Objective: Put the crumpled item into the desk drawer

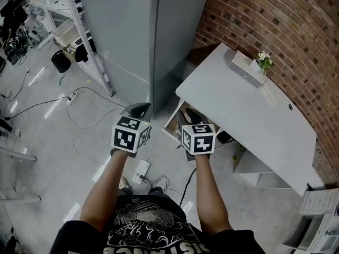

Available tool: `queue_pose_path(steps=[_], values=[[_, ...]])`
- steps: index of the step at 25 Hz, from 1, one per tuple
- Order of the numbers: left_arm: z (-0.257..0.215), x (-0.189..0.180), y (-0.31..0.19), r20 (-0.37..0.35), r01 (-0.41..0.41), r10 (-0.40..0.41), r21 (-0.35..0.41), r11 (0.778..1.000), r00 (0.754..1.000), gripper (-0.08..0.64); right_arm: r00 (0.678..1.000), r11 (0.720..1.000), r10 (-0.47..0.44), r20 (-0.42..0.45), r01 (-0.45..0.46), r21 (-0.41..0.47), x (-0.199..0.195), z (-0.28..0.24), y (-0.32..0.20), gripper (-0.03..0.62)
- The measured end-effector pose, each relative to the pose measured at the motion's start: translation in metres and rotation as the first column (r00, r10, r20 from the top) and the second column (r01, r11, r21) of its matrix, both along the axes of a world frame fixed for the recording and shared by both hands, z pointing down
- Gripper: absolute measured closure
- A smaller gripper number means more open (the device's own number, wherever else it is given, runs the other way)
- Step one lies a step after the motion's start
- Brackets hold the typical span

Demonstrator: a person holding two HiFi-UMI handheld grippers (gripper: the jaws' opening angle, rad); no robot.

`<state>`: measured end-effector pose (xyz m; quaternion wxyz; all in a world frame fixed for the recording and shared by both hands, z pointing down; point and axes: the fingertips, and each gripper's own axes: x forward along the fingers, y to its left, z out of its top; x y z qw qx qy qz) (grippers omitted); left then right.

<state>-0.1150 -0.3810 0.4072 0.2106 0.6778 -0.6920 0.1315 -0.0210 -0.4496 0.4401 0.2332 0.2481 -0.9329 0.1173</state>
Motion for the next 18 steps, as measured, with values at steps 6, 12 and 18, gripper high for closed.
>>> queue_pose_path(steps=[6,12,18], values=[[-0.026,-0.001,0.003,-0.008,-0.079,0.08,0.052,0.995,0.997,0.561,0.995,0.994,0.098,0.022,-0.099,0.052,0.01,-0.038,0.011,0.48],[-0.051,-0.003,0.009,-0.012,-0.165,0.167,0.088,0.982,0.986,0.561,0.98,0.976,0.192,0.054,-0.196,0.093,0.019,-0.072,0.028,0.488],[-0.069,-0.001,0.012,0.023,-0.262,0.261,0.113,0.959,0.965,0.561,0.959,0.953,0.274,0.075,-0.281,0.116,0.028,-0.091,0.048,0.504]])
